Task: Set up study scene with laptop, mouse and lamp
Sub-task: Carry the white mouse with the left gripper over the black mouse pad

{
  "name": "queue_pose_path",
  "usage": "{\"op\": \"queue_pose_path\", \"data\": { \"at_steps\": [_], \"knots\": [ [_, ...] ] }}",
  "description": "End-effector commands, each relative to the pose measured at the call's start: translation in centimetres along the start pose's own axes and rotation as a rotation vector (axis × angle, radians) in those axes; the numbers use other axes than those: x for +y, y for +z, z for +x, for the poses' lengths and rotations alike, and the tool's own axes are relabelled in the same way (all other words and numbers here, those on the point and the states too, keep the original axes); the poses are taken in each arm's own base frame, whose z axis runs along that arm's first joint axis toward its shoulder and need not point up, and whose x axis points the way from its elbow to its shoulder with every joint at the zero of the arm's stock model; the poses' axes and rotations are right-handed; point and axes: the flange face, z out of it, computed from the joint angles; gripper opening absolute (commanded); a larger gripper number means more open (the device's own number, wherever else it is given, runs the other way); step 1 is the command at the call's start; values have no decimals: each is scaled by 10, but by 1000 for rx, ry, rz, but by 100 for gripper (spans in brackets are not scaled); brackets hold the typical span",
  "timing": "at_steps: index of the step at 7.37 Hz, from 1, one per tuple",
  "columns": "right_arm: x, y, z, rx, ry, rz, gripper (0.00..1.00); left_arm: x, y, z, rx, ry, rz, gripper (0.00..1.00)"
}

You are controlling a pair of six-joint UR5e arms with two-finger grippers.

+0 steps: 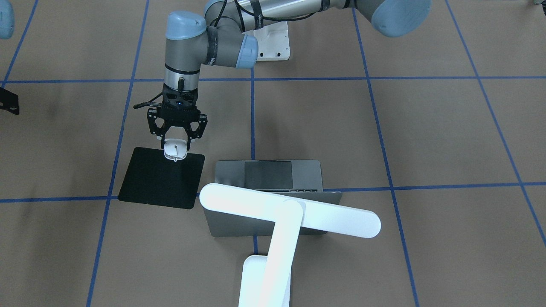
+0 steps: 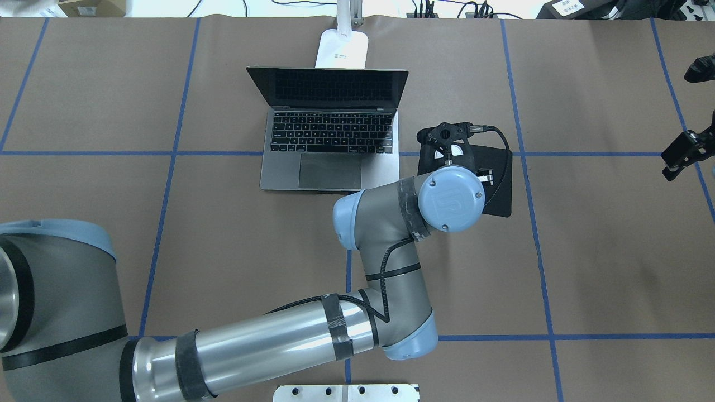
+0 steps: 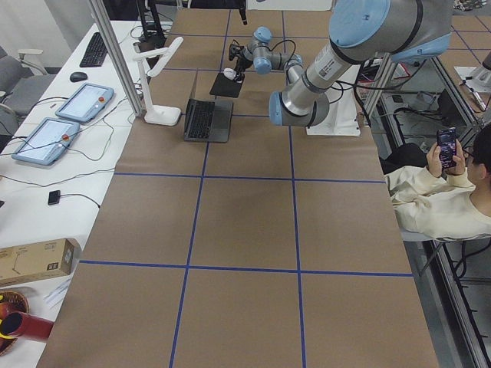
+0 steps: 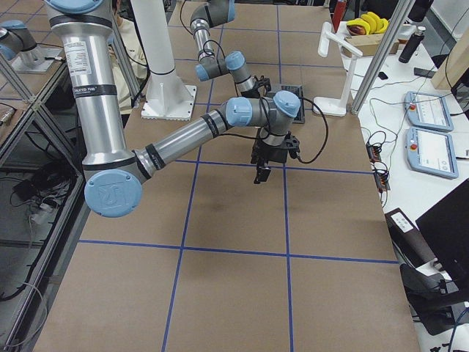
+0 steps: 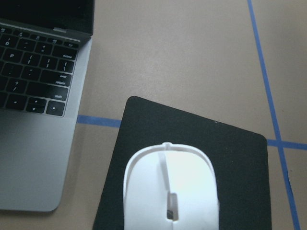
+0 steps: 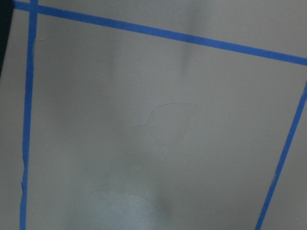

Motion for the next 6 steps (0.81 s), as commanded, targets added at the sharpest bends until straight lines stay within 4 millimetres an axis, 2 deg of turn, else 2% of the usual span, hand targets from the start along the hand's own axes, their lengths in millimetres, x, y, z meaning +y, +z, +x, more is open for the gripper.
{"op": "queue_pose_path", "data": {
  "at_steps": [1, 2, 3, 4, 5, 6],
  "knots": [
    [-3, 2, 1, 6, 35, 1, 100, 3, 12, 5, -18, 10, 82, 0],
    [-3, 2, 1, 6, 36, -1, 100, 9, 15, 4, -21, 14, 100, 0],
    [-5, 5, 3, 5, 39, -4, 100, 25, 17, 5, -21, 23, 106, 0],
    [-6, 5, 3, 6, 38, -3, 100, 26, 16, 6, -19, 23, 107, 29],
    [-6, 0, -1, 4, 29, 7, 100, 25, 15, 8, -17, 24, 109, 66],
    [-14, -10, -9, 8, 13, 28, 100, 22, 12, 10, -9, 23, 111, 71]
  ]
}}
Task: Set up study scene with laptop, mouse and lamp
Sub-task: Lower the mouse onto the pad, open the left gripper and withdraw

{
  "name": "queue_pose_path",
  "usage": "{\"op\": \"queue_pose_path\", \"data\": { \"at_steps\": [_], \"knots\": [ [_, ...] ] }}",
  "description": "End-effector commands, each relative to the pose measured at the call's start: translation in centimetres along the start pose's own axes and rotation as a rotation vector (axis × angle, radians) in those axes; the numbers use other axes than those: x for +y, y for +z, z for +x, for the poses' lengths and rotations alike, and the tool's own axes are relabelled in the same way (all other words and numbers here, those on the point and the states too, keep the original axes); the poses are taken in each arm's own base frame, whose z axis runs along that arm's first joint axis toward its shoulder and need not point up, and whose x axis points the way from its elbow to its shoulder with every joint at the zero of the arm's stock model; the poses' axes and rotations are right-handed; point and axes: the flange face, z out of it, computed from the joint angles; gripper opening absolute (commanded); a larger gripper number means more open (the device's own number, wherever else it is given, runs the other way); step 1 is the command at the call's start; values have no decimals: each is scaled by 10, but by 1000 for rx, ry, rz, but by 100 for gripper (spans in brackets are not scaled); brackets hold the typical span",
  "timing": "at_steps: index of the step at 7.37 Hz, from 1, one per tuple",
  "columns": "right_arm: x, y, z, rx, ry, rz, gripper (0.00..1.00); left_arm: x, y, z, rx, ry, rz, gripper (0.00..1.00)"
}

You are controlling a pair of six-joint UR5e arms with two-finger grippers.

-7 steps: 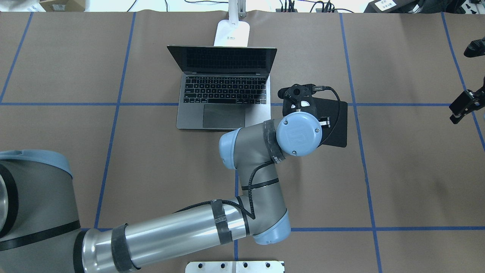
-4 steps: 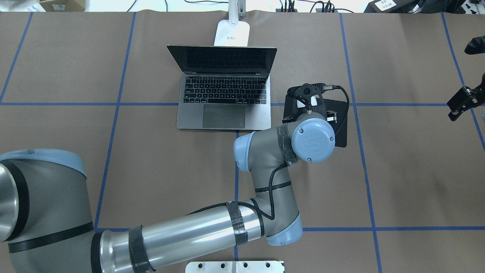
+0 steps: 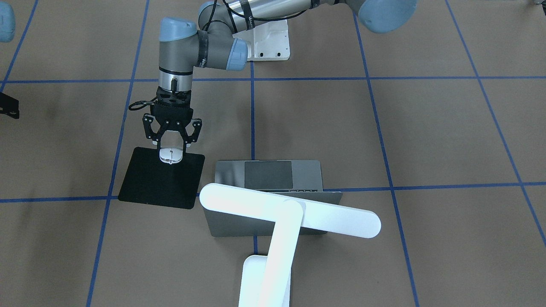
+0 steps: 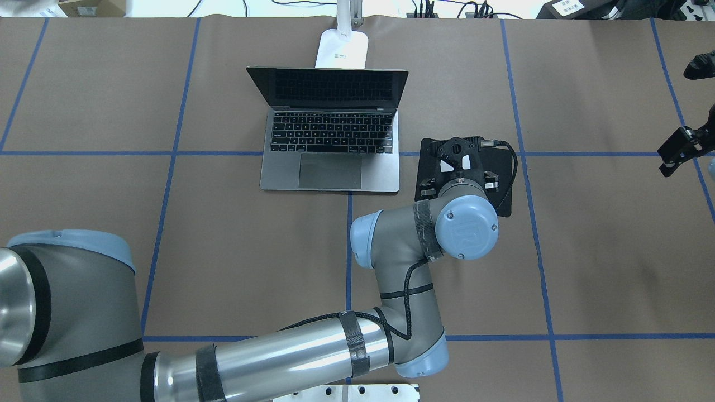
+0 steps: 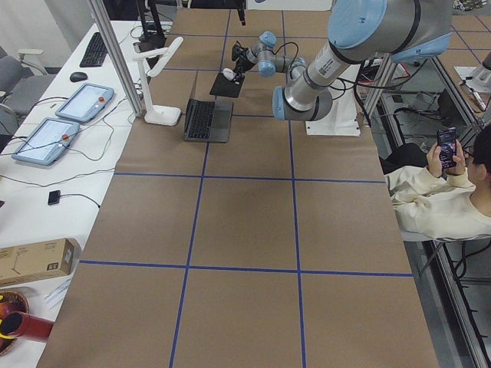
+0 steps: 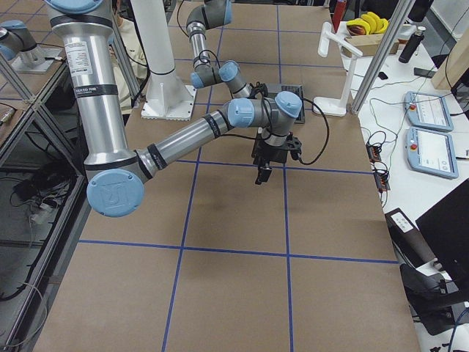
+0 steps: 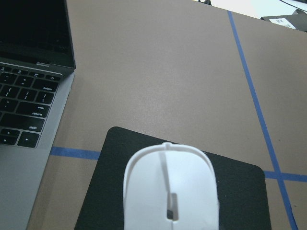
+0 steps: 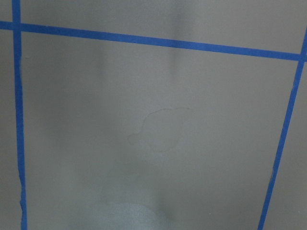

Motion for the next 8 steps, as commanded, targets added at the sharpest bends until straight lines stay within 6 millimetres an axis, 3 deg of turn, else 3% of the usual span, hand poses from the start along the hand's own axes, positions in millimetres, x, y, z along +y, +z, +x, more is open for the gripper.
{"op": "queue_pose_path", "data": {
  "at_steps": [1, 2, 3, 4, 5, 6, 7, 8],
  "knots": [
    [-7, -10, -8, 6, -15, 21, 100, -5, -9, 9, 20, 15, 6, 88],
    [-8, -10, -9, 5, -14, 21, 100, -7, -11, 11, 24, 14, 8, 95],
    [-8, -13, -12, 2, -18, 27, 100, -13, -17, 15, 37, 27, 12, 96],
    [-10, -16, -14, 1, -19, 33, 100, -30, -30, 21, 68, 39, 19, 98],
    [-10, -16, -14, 1, -12, 33, 100, -68, -48, 19, 100, 55, 28, 99],
    [-11, -13, -11, 3, 17, 27, 100, -101, -57, -17, 65, 58, -85, 99],
    [-12, -12, -11, 4, 25, 24, 100, -146, -85, -88, 26, 33, -191, 99],
    [-12, -11, -10, 4, 33, 24, 100, -169, -106, -166, -8, 17, -248, 99]
  ]
}}
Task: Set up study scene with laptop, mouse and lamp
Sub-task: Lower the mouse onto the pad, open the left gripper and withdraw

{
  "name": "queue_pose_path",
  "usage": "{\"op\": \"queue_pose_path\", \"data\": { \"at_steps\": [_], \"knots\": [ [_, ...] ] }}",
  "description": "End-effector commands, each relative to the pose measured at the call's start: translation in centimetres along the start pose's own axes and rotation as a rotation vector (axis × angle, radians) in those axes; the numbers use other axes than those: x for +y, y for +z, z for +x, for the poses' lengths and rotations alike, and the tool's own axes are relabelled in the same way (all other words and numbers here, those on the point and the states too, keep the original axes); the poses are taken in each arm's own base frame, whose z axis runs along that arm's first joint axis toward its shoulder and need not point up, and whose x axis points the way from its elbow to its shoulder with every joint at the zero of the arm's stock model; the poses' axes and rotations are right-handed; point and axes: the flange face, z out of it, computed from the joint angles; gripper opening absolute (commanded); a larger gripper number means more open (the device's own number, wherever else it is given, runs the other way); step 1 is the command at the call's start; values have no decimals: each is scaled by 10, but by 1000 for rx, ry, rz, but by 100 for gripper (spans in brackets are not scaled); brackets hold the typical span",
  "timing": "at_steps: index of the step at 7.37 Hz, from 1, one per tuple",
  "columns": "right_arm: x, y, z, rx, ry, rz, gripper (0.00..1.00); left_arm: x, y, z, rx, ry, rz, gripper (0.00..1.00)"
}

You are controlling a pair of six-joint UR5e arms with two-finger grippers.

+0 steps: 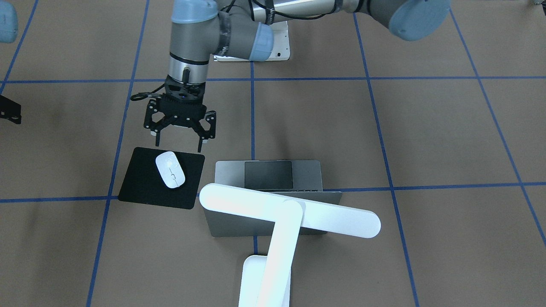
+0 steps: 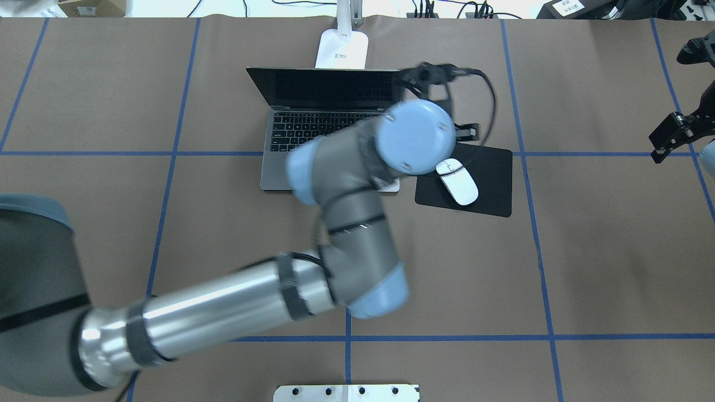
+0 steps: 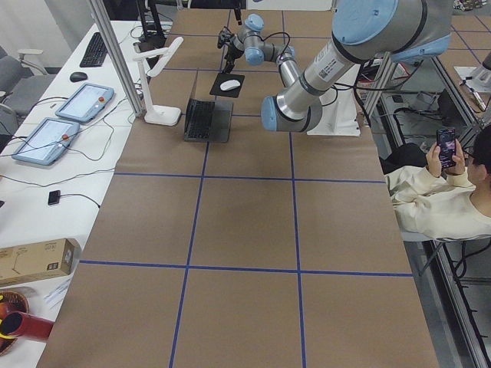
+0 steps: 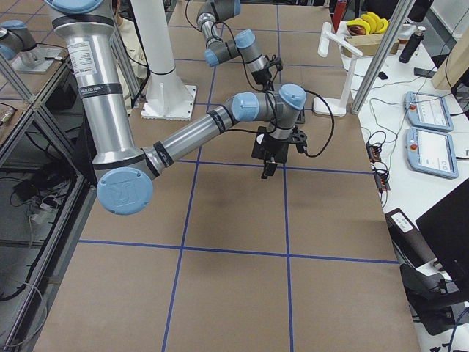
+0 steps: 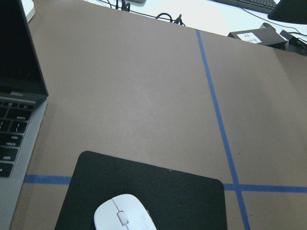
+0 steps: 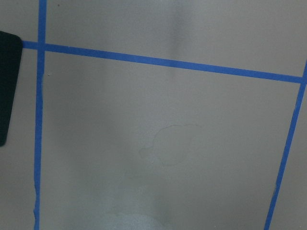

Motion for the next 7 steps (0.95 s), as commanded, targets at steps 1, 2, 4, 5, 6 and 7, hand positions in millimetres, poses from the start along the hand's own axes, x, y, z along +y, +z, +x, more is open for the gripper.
{"op": "queue_pose_path", "data": {
  "at_steps": [1, 2, 4, 5, 6, 7],
  "knots": [
    [-2, 1, 5, 1, 16, 4, 100, -39, -59, -143, -86, -39, -141, 99],
    [-3, 3, 13, 1, 17, 18, 100, -53, -80, -200, -140, -32, -196, 99],
    [-4, -5, 39, 0, 66, 32, 100, -81, -97, -341, -258, -3, -262, 99],
    [2, -12, 45, 26, 76, 61, 100, -103, -109, -413, -302, 10, -291, 99],
    [4, -16, 65, 39, 98, 78, 100, -129, -129, -493, -351, 25, -306, 99],
    [12, -20, 92, 34, 129, 96, 100, -137, -151, -575, -371, 57, -359, 99]
  ]
}}
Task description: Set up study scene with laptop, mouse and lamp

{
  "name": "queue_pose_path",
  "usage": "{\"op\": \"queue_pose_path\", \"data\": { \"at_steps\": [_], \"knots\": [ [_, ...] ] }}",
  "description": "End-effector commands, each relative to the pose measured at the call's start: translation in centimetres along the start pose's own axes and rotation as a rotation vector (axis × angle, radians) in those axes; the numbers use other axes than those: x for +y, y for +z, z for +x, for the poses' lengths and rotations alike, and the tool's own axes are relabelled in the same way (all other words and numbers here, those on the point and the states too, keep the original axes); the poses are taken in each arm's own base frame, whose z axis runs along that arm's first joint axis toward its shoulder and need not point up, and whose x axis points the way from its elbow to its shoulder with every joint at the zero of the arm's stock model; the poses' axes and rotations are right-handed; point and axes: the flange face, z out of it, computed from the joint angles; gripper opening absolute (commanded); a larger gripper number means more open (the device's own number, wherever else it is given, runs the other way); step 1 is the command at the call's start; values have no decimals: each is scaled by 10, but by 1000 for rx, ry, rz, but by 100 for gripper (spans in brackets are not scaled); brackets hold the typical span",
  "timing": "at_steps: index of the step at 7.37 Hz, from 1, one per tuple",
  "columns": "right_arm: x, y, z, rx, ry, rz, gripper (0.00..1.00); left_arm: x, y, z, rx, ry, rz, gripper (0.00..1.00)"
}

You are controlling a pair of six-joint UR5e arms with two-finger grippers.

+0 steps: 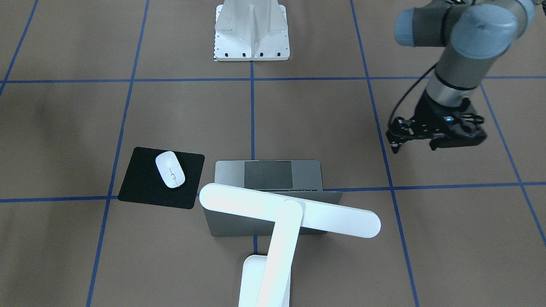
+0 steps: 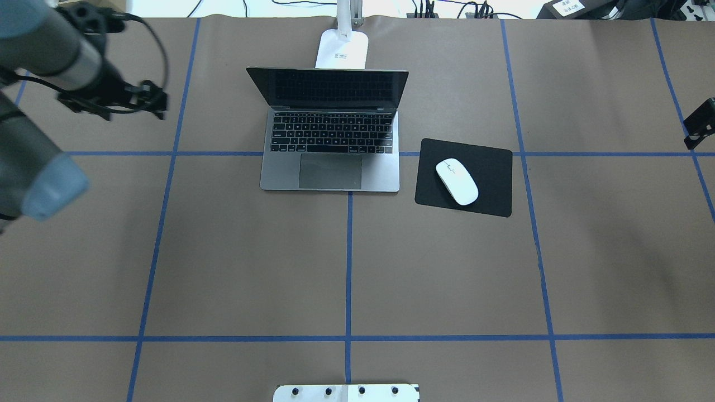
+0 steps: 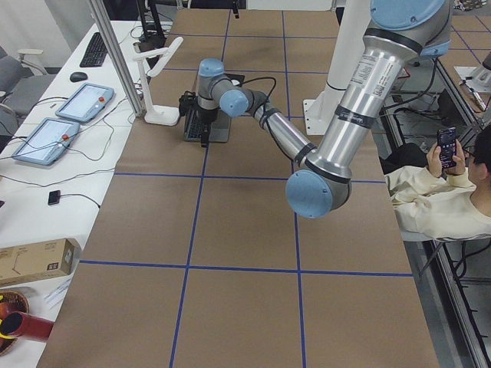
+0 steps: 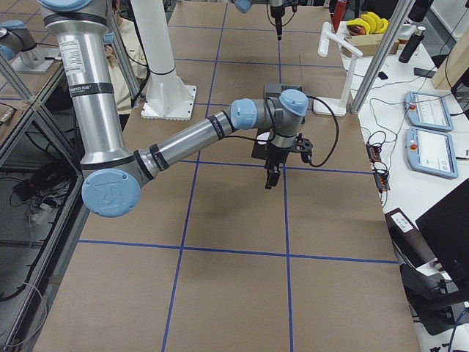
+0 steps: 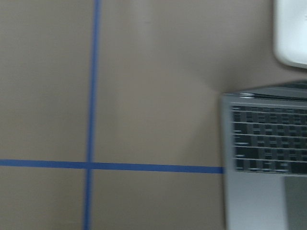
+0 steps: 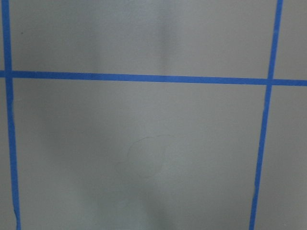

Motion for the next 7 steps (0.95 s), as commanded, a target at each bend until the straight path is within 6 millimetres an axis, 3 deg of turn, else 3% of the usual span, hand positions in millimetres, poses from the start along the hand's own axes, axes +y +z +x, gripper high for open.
{"op": "queue_pose_path", "data": {
  "at_steps": [1, 3, 4, 5, 6, 7],
  "knots": [
    [13, -5, 56, -6, 6, 62, 100, -16, 3, -179, -43, 48, -76, 99],
    [14, 10, 108, 0, -47, 47, 100, -36, 15, -308, -51, 71, -127, 99],
    [13, 24, 137, 0, -56, 52, 100, -37, 12, -357, -7, 69, -140, 99],
    [17, 65, 174, -34, -52, 51, 100, -33, 13, -405, 32, 69, -150, 99],
    [14, 99, 206, -60, -57, 75, 100, -29, 13, -437, 34, 80, -151, 99],
    [15, 123, 231, -64, -49, 74, 100, -21, 9, -477, 36, 75, -145, 99]
  ]
}}
